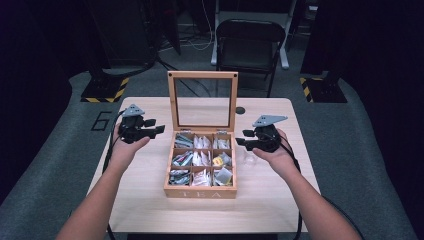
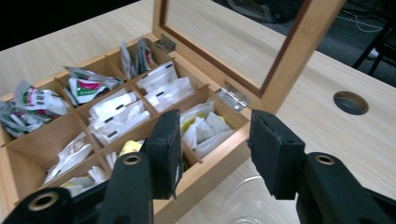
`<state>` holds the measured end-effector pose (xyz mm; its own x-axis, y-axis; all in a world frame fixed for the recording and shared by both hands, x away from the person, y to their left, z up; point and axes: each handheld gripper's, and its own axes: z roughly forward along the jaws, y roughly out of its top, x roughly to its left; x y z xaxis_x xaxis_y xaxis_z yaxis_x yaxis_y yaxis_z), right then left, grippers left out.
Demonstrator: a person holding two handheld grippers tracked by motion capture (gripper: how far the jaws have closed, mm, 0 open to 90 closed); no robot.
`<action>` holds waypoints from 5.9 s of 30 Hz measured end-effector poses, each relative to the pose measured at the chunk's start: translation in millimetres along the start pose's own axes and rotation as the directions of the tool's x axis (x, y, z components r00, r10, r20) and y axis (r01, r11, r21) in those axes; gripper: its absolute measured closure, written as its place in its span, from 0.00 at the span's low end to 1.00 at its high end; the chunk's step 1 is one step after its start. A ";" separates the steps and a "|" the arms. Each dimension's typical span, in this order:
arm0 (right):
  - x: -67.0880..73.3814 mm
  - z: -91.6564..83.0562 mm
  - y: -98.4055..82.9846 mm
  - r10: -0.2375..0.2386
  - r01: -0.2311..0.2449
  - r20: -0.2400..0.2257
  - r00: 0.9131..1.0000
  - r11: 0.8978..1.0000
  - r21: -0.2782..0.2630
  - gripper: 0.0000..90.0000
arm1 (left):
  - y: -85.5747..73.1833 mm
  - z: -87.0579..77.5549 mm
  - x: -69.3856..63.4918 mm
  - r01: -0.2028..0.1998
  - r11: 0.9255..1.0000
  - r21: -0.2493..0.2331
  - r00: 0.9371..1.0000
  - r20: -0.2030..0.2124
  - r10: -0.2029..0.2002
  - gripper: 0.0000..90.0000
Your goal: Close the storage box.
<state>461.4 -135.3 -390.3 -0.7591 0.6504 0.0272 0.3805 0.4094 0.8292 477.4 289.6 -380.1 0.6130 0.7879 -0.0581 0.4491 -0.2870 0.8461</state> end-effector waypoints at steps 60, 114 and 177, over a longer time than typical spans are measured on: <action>56.8 14.2 -57.3 0.011 -0.007 -0.131 0.991 0.999 0.032 0.78 | -0.1 -7.4 -4.3 -0.009 1.000 -0.008 1.000 0.001 0.009 0.54; 57.4 -3.4 -22.4 -0.026 0.023 -0.204 0.979 1.000 -0.018 1.00 | 0.0 -10.9 -1.6 -0.009 1.000 -0.006 1.000 -0.005 0.009 0.54; 6.6 -47.8 22.3 -0.024 0.022 -0.041 0.999 0.998 -0.060 1.00 | 0.2 -12.0 -1.4 -0.002 1.000 -0.014 1.000 -0.005 0.002 0.54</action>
<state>439.6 -152.4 -344.9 -0.7890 0.6136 0.0301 0.3315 0.3840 0.8618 468.9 295.0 -373.5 0.6106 0.7900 -0.0543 0.4389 -0.2806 0.8536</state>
